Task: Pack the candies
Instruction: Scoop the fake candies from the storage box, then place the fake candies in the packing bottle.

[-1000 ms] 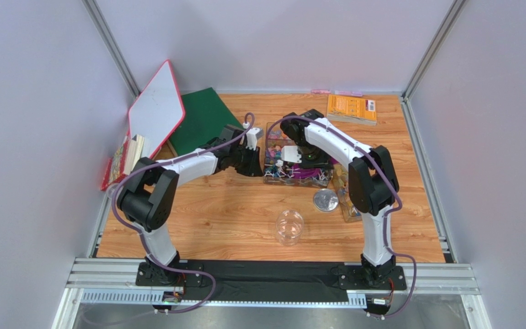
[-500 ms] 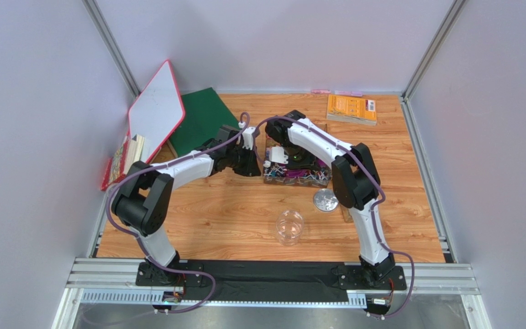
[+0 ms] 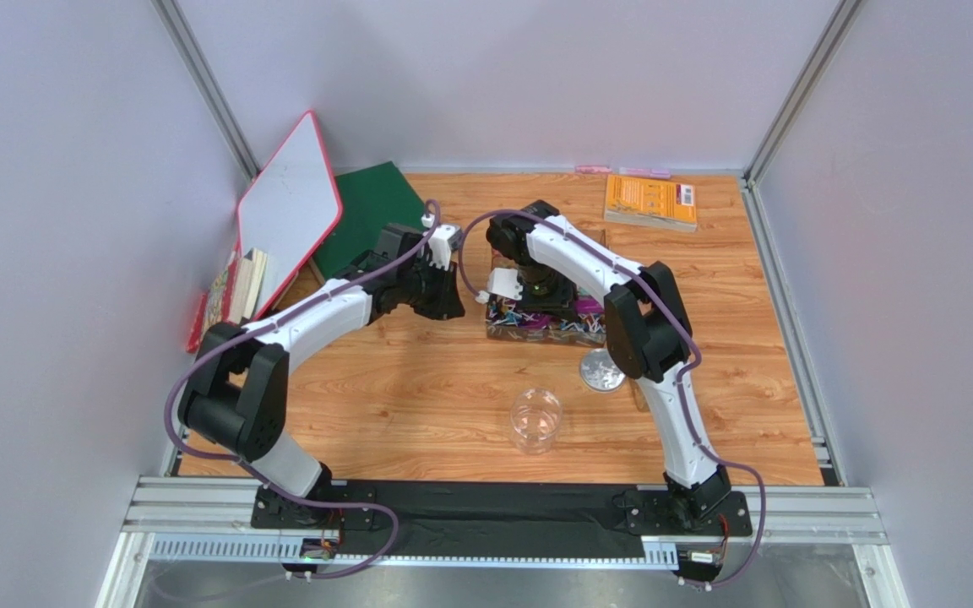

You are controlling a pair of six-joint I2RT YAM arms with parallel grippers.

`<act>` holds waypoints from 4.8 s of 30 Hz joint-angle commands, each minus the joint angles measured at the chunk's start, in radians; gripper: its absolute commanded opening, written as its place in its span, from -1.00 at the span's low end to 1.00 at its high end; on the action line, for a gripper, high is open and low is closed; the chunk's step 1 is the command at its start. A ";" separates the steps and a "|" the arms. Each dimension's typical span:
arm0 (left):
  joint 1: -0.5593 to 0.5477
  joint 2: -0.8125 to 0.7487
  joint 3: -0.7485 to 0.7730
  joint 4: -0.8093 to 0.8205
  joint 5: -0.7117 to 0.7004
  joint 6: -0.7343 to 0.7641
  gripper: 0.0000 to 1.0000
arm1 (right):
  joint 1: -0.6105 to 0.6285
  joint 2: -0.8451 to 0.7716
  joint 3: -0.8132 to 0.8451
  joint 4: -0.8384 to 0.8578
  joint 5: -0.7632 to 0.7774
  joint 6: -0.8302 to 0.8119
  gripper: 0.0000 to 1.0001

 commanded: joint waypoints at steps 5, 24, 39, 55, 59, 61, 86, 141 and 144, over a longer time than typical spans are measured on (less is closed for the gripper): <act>0.027 -0.090 0.016 -0.109 0.008 0.109 -0.64 | -0.008 0.048 0.033 -0.198 -0.185 0.064 -1.00; 0.128 -0.061 0.143 -0.255 -0.020 0.266 -0.56 | -0.063 -0.147 -0.214 0.072 -0.366 0.019 -1.00; 0.130 0.059 0.316 -0.350 0.037 0.381 -0.54 | -0.137 -0.314 -0.394 0.416 -0.501 0.062 -1.00; 0.130 0.125 0.408 -0.384 0.040 0.395 -0.54 | -0.163 -0.433 -0.477 0.522 -0.504 0.107 -1.00; 0.130 0.128 0.407 -0.379 0.049 0.392 -0.54 | -0.177 -0.443 -0.494 0.523 -0.492 0.108 -1.00; 0.130 0.131 0.407 -0.376 0.055 0.387 -0.54 | -0.183 -0.445 -0.507 0.523 -0.489 0.108 -1.00; 0.130 0.142 0.424 -0.371 0.057 0.399 -0.54 | -0.249 -0.528 -0.641 0.558 -0.501 0.041 -1.00; 0.114 -0.124 0.209 -0.419 0.049 0.338 0.99 | -0.051 -1.204 -0.868 -0.038 -0.294 -0.295 -1.00; 0.114 -0.134 0.212 -0.425 0.022 0.353 0.99 | -0.010 -1.187 -0.865 -0.044 -0.260 -0.275 -1.00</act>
